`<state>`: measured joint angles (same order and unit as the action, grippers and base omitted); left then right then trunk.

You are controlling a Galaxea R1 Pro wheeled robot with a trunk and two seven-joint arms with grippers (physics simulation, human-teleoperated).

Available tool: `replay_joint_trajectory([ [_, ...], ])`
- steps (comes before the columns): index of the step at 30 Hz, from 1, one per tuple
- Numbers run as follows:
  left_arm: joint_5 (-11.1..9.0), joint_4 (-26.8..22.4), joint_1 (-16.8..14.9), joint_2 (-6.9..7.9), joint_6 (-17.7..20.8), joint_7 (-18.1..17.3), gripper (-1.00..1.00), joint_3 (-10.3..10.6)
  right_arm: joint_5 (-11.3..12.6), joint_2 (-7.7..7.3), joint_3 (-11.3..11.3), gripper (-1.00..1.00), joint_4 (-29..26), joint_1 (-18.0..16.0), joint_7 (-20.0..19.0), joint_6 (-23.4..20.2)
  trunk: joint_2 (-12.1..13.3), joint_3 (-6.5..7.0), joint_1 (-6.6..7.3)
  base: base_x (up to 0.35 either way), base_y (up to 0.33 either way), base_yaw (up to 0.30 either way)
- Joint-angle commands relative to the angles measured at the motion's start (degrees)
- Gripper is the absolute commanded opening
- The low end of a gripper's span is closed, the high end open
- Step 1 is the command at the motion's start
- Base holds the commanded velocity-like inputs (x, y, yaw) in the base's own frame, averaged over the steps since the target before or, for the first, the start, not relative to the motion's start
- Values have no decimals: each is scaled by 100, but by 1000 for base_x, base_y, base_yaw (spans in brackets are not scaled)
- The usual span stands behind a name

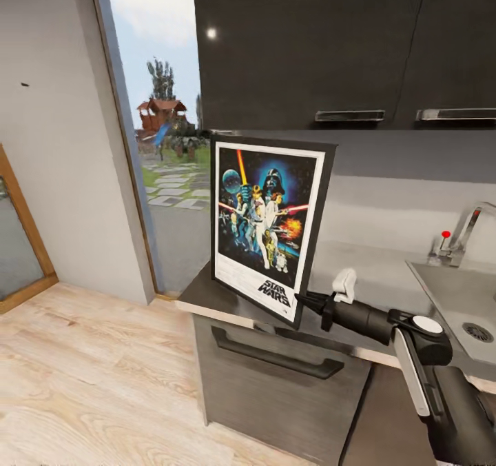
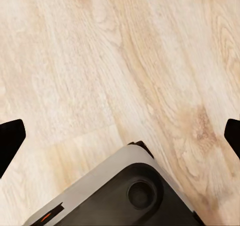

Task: Pick up the poster from the kitchen countertop and hang it on one of the wall nails in the kitchen.

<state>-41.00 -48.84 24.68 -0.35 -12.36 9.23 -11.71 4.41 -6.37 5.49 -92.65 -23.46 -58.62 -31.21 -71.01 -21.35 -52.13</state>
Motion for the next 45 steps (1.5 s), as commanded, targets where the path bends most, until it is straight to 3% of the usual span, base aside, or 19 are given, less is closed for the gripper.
replay_joint_trajectory([
  [1,-44,-2,-3,-1,-12,10,100,4,42,1,0,-100,-1,-6,4,-74,-4,-4,-1,0,340,183],
  [5,-40,14,-7,0,-12,17,100,2,37,8,-21,-100,1,-9,43,-91,-4,-3,-1,14,341,270],
  [8,-37,15,-10,-2,-12,18,100,5,31,114,-45,-100,1,-46,54,-105,-4,-3,-1,107,342,295],
  [9,-33,15,-14,-4,-12,18,100,9,-15,363,-62,-100,1,-93,80,-115,-4,-3,-1,129,342,297],
  [11,-31,15,-15,-4,-12,25,100,10,-52,589,-130,-100,1,-107,302,-118,-4,-3,-1,138,338,298],
  [13,-22,15,-15,-8,-12,34,100,10,-67,657,-341,-100,1,-102,478,-115,-4,-3,-1,163,317,298],
  [15,-18,15,-15,-8,-12,45,100,10,-73,682,-539,-100,1,-87,667,-106,-4,-3,-1,175,307,298],
  [22,-31,15,-16,-3,-12,33,100,1,-72,693,-672,-100,1,-51,834,-16,-4,-4,-1,181,302,226],
  [45,-57,21,-16,1,-12,9,100,-33,-69,679,-693,-100,1,-34,819,40,-4,-4,-1,193,301,7],
])
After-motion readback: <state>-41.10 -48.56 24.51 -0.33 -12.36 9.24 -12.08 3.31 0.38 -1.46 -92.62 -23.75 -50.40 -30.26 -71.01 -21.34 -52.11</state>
